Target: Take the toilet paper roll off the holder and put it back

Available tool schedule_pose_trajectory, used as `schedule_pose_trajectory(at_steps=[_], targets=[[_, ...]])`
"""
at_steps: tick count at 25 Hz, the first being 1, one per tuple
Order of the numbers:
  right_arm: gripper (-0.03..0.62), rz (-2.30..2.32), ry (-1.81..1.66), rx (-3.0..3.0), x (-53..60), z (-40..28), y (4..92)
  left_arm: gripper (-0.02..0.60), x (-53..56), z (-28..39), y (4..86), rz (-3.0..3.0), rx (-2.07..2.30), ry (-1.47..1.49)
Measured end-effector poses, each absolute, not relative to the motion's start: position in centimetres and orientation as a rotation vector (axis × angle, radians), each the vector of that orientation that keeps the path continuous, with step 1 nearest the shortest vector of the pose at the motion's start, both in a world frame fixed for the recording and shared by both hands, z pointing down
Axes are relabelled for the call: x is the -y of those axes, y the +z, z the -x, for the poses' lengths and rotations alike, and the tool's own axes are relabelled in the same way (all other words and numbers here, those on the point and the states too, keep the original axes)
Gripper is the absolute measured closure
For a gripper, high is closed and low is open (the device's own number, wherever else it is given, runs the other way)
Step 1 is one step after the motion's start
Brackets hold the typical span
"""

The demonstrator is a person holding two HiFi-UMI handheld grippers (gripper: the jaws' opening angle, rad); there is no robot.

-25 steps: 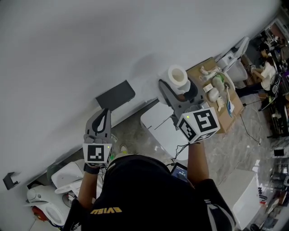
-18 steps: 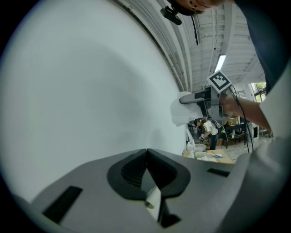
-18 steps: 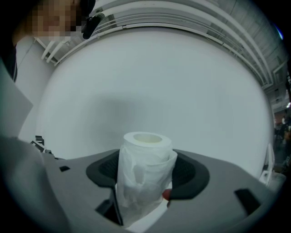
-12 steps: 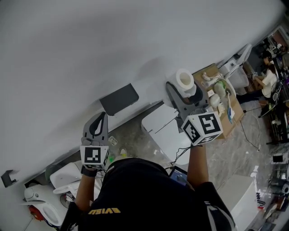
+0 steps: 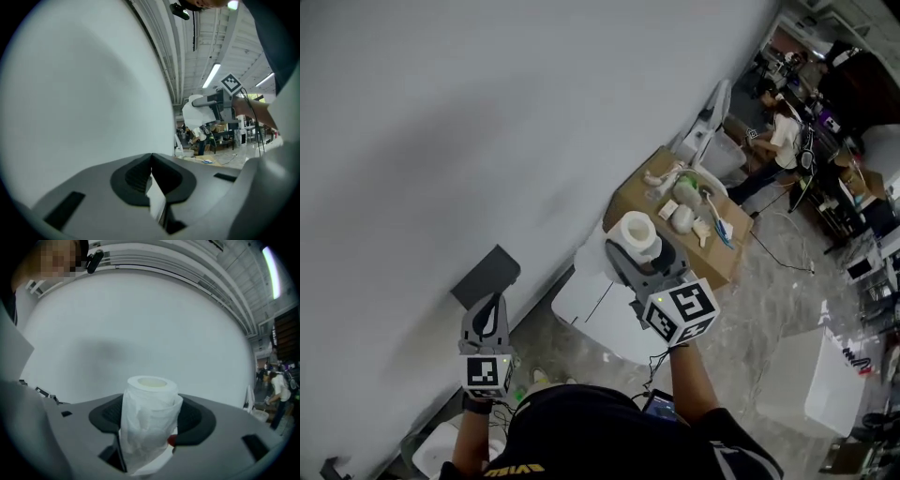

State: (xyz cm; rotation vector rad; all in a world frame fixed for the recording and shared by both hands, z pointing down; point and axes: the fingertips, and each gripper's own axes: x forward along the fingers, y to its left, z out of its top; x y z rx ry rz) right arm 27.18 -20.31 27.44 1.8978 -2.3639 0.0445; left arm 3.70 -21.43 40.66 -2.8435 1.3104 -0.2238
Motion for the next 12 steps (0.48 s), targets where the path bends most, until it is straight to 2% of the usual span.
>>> schedule_pose_trajectory(at_steps=[6, 12], targets=[[0.299, -1.919, 0.056, 2.340, 18.4, -29.5, 28.0, 0.571, 19.9, -7.7, 39.9, 2.870, -1.228, -0.185], [0.299, -1.812, 0.072, 2.423, 18.9, -28.3, 29.5, 0.571, 17.6, -7.6, 40.0, 2.826, -1.304, -0.215]])
